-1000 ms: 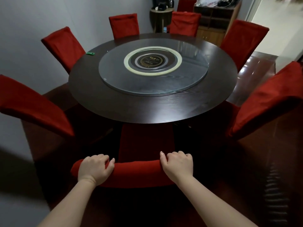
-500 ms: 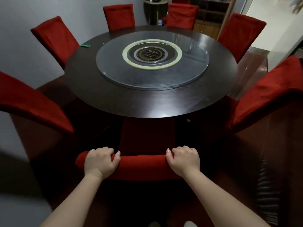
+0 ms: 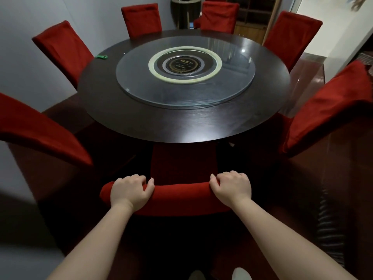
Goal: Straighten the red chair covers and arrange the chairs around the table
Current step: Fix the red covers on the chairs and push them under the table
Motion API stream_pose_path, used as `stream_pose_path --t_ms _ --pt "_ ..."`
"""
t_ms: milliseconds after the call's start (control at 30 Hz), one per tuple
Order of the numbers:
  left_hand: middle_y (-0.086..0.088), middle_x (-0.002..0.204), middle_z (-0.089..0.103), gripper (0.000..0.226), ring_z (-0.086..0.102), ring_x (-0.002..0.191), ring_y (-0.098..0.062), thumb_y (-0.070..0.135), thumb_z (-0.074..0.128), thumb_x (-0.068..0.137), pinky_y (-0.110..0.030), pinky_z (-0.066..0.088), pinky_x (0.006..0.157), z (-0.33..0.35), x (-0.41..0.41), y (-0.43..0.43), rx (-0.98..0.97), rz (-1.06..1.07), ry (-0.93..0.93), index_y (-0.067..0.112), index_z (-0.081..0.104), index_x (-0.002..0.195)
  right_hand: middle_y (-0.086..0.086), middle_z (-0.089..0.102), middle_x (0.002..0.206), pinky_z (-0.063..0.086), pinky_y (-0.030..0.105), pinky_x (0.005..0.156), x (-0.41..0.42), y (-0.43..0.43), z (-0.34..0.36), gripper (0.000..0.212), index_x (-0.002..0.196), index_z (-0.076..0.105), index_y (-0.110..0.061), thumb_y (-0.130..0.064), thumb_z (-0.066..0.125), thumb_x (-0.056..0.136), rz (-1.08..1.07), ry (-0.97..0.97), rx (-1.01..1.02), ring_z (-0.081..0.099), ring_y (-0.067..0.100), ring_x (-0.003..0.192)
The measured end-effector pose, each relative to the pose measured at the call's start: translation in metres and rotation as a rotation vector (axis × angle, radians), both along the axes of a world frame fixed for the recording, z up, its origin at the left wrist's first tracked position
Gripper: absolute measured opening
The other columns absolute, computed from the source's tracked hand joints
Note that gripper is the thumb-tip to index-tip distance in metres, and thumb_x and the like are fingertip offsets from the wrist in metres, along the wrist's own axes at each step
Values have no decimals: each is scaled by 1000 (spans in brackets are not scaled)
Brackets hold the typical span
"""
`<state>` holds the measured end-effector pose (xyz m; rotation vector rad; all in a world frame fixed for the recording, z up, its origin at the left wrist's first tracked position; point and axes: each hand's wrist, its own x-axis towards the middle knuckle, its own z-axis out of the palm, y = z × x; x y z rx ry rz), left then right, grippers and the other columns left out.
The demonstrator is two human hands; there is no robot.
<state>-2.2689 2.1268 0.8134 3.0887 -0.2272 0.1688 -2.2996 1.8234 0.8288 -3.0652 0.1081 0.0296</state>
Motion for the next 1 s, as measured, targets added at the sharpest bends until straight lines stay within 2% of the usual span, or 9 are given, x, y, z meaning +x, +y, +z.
stream_pose_path --t_ms 200,367,500,567,633,700,767,833,1000 --pt "6 59 53 60 56 55 -20 59 22 86 -31 31 56 2 4 2 -15 -17 -14 22 59 58 -2 67 75 41 35 75 4 0 0 49 69 67 -20 -48 36 95 7 6 -15 61 20 80" --pt "6 62 55 60 55 57 -19 61 17 85 -31 33 57 5 -2 -2 -27 0 15 23 55 59 -3 68 80 42 35 77 1 -1 3 49 73 67 -21 -48 34 96 -2 39 -18 61 20 84" --pt "7 63 53 60 54 59 -17 62 13 85 -31 34 58 5 -9 -6 -4 -5 47 25 53 61 -2 66 80 41 37 76 -8 -6 4 44 66 50 -24 -49 32 97 9 37 9 60 22 84" --pt "8 66 53 59 55 61 -15 63 11 85 -32 37 60 7 -10 -8 18 -1 82 27 53 63 -3 64 83 39 37 78 -11 -8 5 44 69 49 -25 -51 29 98 17 58 25 59 21 87" --pt "10 70 56 58 57 66 -13 65 16 85 -32 41 63 8 -11 -8 23 0 121 27 55 66 -4 64 88 39 38 80 -14 -13 6 47 75 55 -24 -54 27 98 37 91 44 58 21 92" --pt "12 71 59 51 57 66 -9 68 29 85 -30 43 63 10 -6 -8 -37 1 162 28 57 69 -5 65 102 39 40 86 -19 -22 9 49 95 63 -26 -58 27 97 72 120 72 57 20 103" --pt "13 69 61 44 58 66 -7 69 41 82 -27 45 59 21 3 -14 -116 -8 211 30 58 70 -7 62 121 38 39 96 -23 -36 16 53 119 61 -28 -63 30 95 91 120 97 53 18 116" --pt "13 75 64 41 63 74 -11 68 46 83 -28 48 63 38 17 -36 -125 -67 213 31 61 76 -7 57 134 36 39 103 -28 -55 29 60 134 54 -27 -66 35 92 86 87 108 49 16 126" --pt "10 98 69 37 63 98 -18 65 51 85 -34 44 77 93 48 -140 -118 -365 105 32 63 94 -4 49 145 36 38 108 -41 -116 72 71 144 44 -22 -67 48 89 31 13 107 43 15 135"
